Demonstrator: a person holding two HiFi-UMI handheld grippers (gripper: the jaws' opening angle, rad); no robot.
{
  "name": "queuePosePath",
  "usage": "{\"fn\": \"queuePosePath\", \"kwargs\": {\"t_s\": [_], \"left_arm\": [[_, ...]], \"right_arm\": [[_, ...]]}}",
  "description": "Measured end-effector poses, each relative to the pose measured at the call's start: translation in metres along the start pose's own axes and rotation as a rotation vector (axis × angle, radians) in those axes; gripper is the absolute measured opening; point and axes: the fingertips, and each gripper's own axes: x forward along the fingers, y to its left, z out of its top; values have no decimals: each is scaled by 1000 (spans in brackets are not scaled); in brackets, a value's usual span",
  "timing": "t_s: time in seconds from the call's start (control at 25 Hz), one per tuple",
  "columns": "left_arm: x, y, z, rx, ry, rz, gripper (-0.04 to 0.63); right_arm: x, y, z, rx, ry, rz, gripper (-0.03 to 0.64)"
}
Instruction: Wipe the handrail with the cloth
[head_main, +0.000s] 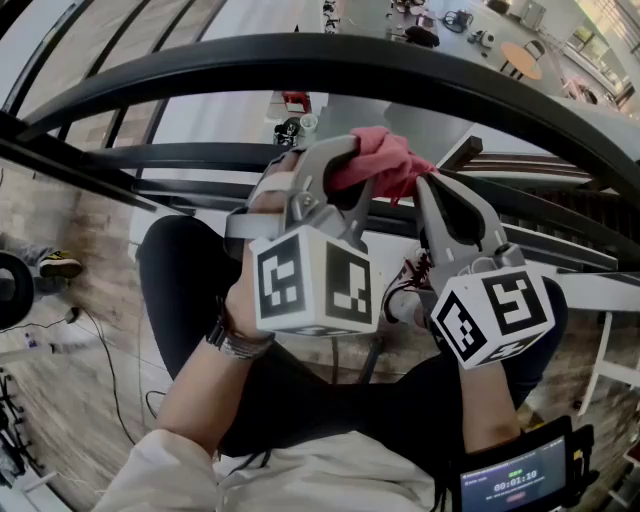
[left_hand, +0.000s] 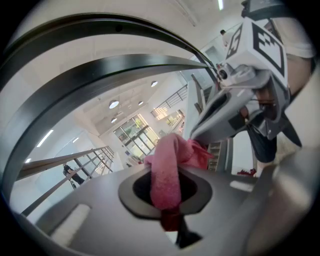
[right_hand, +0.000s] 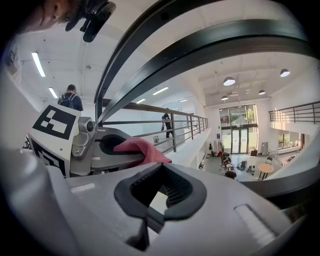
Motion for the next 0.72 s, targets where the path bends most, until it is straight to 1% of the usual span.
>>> {"fn": "queuePosePath", "kwargs": {"t_s": [0.2, 0.4, 0.48, 0.72], "left_arm": [[-1, 2, -7, 34, -4, 0, 25], [-6, 7, -12, 7, -1, 15, 25], [-9, 10, -13, -17, 2, 28, 25], [-15, 15, -17, -19, 6, 49, 25]], "right_arm": [[5, 6, 1, 1, 3, 10, 2], [9, 12, 1, 2, 4, 19, 2], [11, 14, 2, 5, 5, 23, 2], [13, 18, 3, 11, 9, 33, 2]]}}
